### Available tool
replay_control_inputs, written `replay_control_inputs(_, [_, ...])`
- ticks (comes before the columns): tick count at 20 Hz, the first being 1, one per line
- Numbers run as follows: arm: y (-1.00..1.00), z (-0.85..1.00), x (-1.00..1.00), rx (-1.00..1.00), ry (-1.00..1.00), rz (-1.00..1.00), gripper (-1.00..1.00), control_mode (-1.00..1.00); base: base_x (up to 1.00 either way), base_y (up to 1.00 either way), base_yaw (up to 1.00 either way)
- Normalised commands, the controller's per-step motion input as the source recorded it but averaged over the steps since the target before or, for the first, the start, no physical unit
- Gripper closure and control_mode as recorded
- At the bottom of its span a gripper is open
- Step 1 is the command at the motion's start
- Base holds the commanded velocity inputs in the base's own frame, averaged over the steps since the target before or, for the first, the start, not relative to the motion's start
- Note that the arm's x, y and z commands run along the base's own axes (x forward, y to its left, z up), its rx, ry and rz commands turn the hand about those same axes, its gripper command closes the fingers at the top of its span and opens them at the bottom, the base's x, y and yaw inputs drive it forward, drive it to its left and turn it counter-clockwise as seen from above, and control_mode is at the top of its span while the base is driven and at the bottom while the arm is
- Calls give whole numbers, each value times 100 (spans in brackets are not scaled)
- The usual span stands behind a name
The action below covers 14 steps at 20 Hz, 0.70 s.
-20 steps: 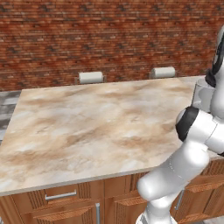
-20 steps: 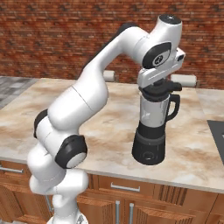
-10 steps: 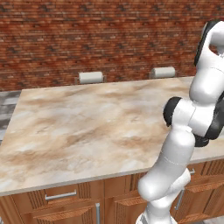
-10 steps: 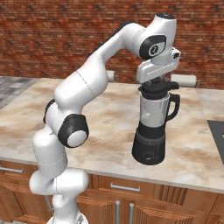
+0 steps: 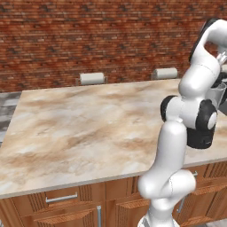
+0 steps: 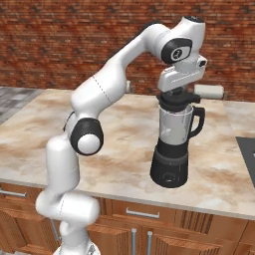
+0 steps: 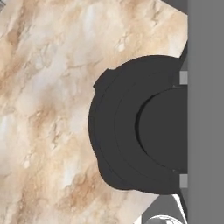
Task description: Grab the onion and lime from the fridge, place them in the blender, close the lid, and turn on the blender to create a marinade.
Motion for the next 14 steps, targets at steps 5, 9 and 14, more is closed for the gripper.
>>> replay_control_inputs(5, [-3,-15,-18,3,-2,0,100,-100,0,0,0])
replay_control_inputs(9, [6,-28,-26,0,0,0,100,-100,0,0,0])
replay_control_inputs(14, [21,-24,-1,-6,0,0,100,-100,0,0,0])
